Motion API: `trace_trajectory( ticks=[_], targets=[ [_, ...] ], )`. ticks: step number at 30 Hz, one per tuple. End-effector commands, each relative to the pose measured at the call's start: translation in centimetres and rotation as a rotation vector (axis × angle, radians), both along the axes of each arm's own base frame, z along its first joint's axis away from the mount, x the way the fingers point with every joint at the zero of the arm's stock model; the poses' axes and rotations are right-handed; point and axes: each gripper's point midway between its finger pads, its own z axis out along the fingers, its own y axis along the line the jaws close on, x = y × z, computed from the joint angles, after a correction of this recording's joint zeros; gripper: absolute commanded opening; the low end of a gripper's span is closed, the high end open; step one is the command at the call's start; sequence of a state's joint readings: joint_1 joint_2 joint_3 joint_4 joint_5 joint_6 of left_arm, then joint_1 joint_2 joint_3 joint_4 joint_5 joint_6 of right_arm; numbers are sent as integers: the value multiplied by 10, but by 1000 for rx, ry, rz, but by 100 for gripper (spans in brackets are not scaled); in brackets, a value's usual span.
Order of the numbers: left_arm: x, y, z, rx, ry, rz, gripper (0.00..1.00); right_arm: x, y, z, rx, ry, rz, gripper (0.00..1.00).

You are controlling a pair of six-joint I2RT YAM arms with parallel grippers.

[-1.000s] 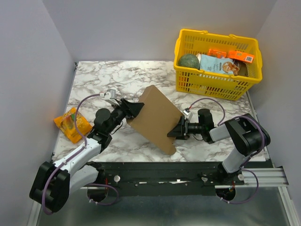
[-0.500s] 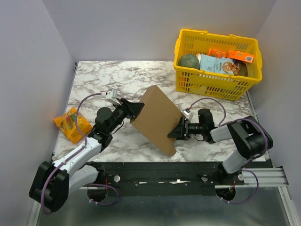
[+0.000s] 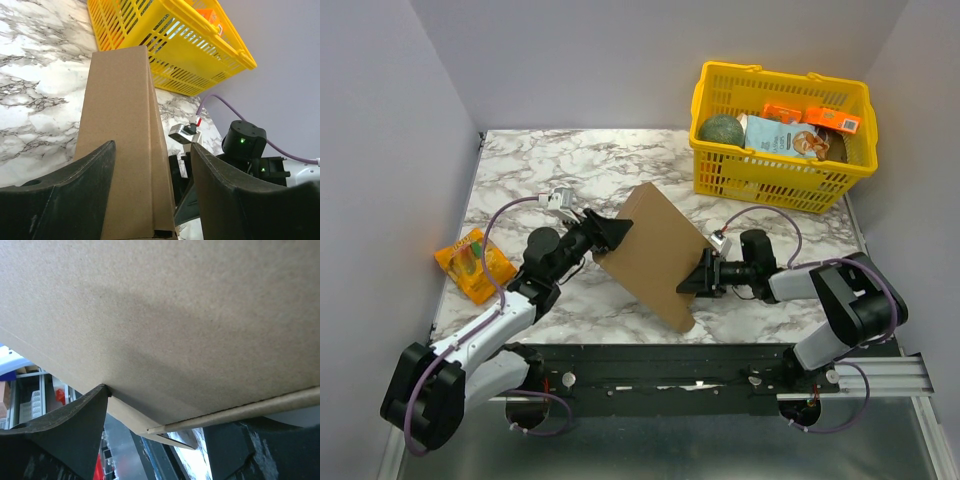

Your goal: Fold the paper box

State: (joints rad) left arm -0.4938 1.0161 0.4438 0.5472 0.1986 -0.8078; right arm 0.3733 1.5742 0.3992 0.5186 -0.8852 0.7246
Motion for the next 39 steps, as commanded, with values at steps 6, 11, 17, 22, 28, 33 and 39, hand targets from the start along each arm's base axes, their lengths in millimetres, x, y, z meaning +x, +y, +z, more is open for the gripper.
trace_trajectory(
  ticks=[6, 11, 17, 22, 28, 33, 39],
  targets=[
    [-105, -33, -111, 152, 456, -425, 53, 32, -15, -24, -185, -97, -135, 77],
    [-112, -30, -117, 195, 444, -454, 44, 35, -18, -22, -212, -104, -143, 77],
    [-114, -22, -129, 270, 424, -441, 39, 43, -20, -20, -259, -103, -151, 77],
    [-101, -6, -161, 303, 446, -269, 36, 54, -30, -21, -352, -97, -185, 76],
    [-94, 21, -213, 406, 499, -114, 34, 55, -42, -22, -434, -94, -211, 77],
    [-96, 19, -232, 454, 532, -132, 36, 52, -46, -30, -461, -71, -214, 81],
    [-97, 21, -241, 465, 564, -119, 38, 46, -52, -36, -485, -63, -221, 86]
  ],
)
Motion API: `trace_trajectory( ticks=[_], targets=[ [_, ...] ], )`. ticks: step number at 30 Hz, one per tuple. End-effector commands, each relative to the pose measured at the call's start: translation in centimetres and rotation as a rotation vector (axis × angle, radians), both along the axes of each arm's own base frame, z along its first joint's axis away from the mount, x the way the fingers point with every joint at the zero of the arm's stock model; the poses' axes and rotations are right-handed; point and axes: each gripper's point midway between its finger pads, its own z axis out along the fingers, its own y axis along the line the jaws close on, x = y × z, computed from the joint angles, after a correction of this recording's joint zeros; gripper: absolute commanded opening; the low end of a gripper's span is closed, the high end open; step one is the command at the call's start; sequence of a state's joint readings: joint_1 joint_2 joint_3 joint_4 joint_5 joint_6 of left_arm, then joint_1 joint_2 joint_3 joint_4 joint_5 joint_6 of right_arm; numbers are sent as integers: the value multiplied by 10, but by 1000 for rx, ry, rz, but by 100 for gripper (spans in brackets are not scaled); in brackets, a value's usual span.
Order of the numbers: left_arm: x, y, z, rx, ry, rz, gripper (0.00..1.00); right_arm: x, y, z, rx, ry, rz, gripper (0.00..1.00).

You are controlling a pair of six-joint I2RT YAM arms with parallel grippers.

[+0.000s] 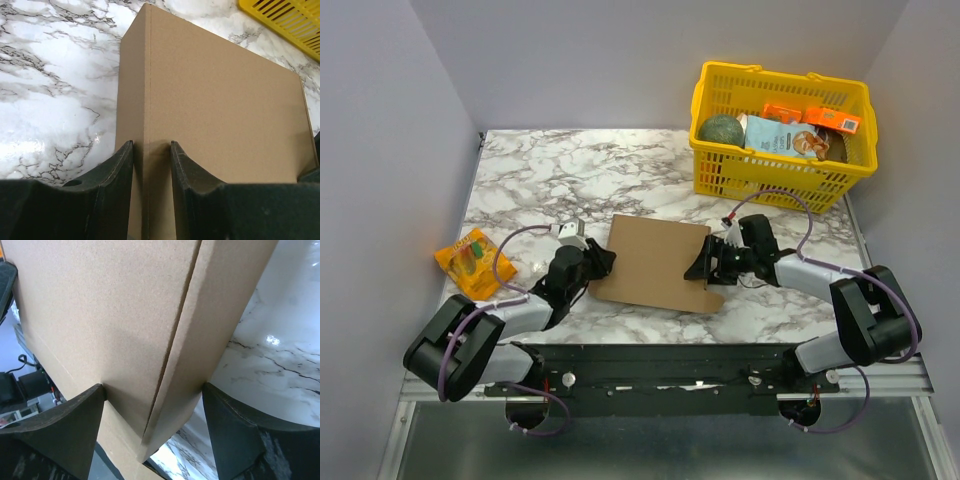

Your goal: Fold the paper box

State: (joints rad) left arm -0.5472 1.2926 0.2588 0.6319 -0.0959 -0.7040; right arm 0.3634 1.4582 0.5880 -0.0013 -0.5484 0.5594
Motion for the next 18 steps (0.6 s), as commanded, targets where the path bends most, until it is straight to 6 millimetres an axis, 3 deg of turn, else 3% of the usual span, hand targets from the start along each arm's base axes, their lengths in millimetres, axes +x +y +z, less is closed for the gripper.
trace_trajectory(
  ticks=[1, 7, 11, 13, 18],
  targets=[
    [-99, -19, -80, 63, 390, -274, 43, 6, -19, -28, -156, -40, -50, 86],
    [-95, -22, -59, 2, 340, -253, 76, 6, -23, -40, -189, -15, -55, 87],
    [-90, -20, -41, -34, 297, -217, 93, -3, -22, -50, -180, 40, -44, 75],
    [-88, -17, -29, -50, 262, -194, 99, -6, -23, -52, -180, 51, -47, 66],
    [-80, -3, 1, -87, 160, -118, 99, -13, -24, -56, -118, 102, -58, 53]
  ],
)
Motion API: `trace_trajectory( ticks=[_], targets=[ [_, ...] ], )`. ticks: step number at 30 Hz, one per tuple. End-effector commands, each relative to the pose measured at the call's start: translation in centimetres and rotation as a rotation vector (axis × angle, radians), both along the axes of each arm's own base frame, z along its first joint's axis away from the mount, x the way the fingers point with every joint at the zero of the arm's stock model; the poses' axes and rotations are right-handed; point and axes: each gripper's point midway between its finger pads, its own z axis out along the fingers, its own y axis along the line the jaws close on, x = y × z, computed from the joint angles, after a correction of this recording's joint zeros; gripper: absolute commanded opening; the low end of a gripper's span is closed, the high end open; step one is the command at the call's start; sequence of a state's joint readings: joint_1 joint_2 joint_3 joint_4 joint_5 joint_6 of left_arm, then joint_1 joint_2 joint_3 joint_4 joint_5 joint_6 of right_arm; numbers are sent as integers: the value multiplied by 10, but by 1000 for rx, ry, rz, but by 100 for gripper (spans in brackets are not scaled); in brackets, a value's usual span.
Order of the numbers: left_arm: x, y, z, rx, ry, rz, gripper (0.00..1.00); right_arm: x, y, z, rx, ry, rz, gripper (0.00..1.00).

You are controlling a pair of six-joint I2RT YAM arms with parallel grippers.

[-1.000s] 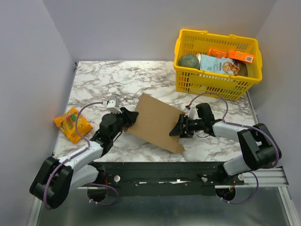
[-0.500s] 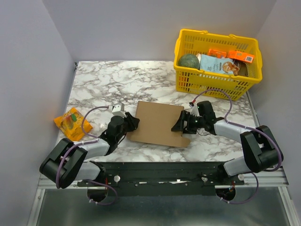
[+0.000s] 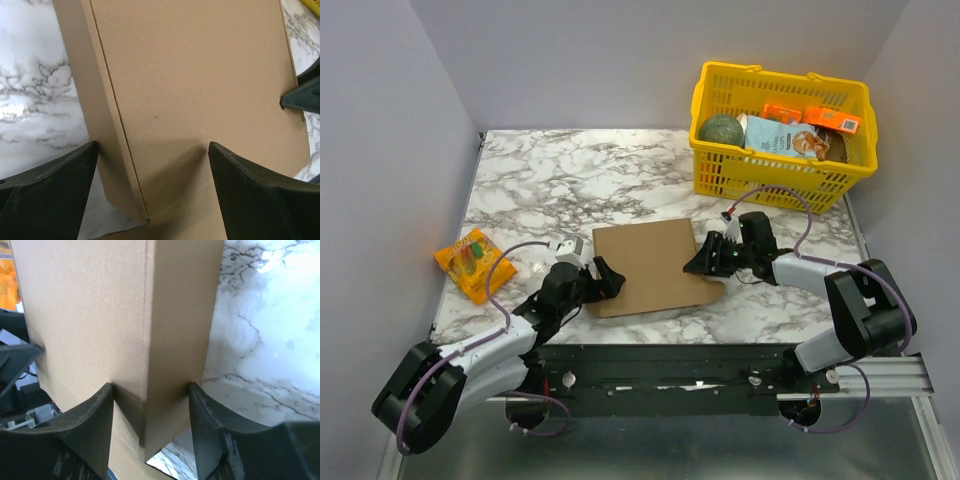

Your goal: Fold the paper box

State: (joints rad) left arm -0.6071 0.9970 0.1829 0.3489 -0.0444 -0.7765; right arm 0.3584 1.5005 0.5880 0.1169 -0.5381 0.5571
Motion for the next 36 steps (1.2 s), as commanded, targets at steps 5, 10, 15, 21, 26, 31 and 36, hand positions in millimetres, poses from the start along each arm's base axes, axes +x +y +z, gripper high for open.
trace_trajectory(
  ticks=[5, 10, 15, 21, 26, 31, 36],
  targets=[
    [-22, 9, 27, -113, 5, 29, 99, -35, -32, -60, -94, 229, -73, 43],
    [-24, 9, 43, -182, -11, 19, 99, -33, -35, -56, -32, 257, -96, 38],
    [-17, 15, 43, -241, 16, 14, 99, -34, -39, -56, 11, 290, -117, 32],
    [-6, 23, 45, -259, 5, 23, 99, -33, -41, -57, 25, 301, -131, 30],
    [-6, 15, 39, -298, 27, -12, 99, -32, -44, -58, 47, 316, -148, 29],
    [-3, 12, 31, -300, 50, -22, 99, -32, -45, -59, 55, 325, -158, 28],
    [1, 12, 27, -310, 45, -11, 99, -31, -46, -58, 55, 322, -163, 27]
  ],
)
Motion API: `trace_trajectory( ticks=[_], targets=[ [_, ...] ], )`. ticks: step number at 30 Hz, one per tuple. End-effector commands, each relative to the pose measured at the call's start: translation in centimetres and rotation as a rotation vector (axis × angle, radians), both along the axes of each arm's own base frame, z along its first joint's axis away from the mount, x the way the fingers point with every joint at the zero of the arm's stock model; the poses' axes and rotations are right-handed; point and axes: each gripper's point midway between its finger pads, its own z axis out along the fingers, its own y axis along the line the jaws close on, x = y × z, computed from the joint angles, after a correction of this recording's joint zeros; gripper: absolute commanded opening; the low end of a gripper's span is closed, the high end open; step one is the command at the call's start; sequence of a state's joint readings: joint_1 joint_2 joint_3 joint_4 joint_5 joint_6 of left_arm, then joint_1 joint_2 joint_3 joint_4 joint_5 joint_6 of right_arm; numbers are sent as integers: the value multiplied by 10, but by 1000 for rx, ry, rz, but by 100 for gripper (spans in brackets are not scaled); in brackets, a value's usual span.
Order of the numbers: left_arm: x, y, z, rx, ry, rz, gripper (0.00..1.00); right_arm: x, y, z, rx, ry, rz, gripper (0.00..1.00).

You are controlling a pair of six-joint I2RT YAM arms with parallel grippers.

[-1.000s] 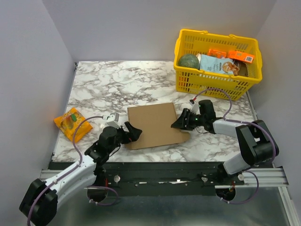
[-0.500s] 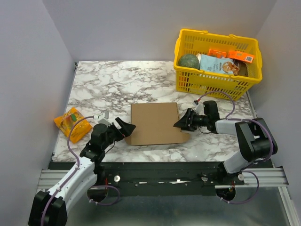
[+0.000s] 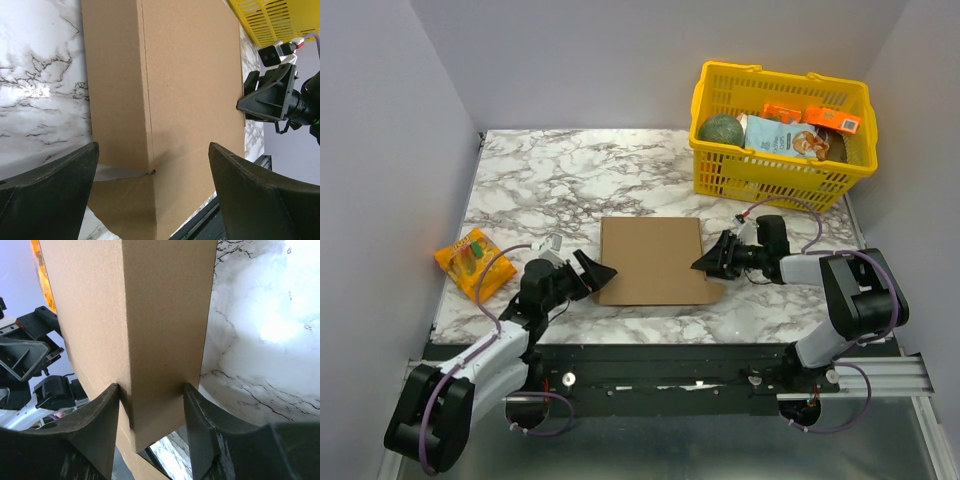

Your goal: Fold the paper box

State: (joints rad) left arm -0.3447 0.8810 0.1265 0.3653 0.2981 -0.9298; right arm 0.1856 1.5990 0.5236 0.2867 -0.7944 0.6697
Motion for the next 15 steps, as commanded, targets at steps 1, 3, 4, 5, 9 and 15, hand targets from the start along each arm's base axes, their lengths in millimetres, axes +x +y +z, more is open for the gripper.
trace_trajectory(
  ticks=[1, 3, 4, 5, 9, 15],
  targets=[
    [4, -2, -1, -35, -16, -12, 99, -35, -28, -57, -163, 210, -78, 27],
    [3, -5, -6, -62, 0, -29, 99, -34, -27, -55, -163, 204, -78, 27],
    [3, -7, -8, -71, 9, -34, 99, -34, -28, -55, -163, 204, -79, 27],
    [1, -10, -10, -82, 20, -55, 99, -35, -27, -56, -163, 205, -78, 27],
    [2, -19, -9, -122, 26, -97, 98, -34, -28, -54, -165, 197, -81, 27],
    [6, -21, -7, -118, 20, -113, 96, -33, -28, -54, -170, 192, -84, 27]
  ],
)
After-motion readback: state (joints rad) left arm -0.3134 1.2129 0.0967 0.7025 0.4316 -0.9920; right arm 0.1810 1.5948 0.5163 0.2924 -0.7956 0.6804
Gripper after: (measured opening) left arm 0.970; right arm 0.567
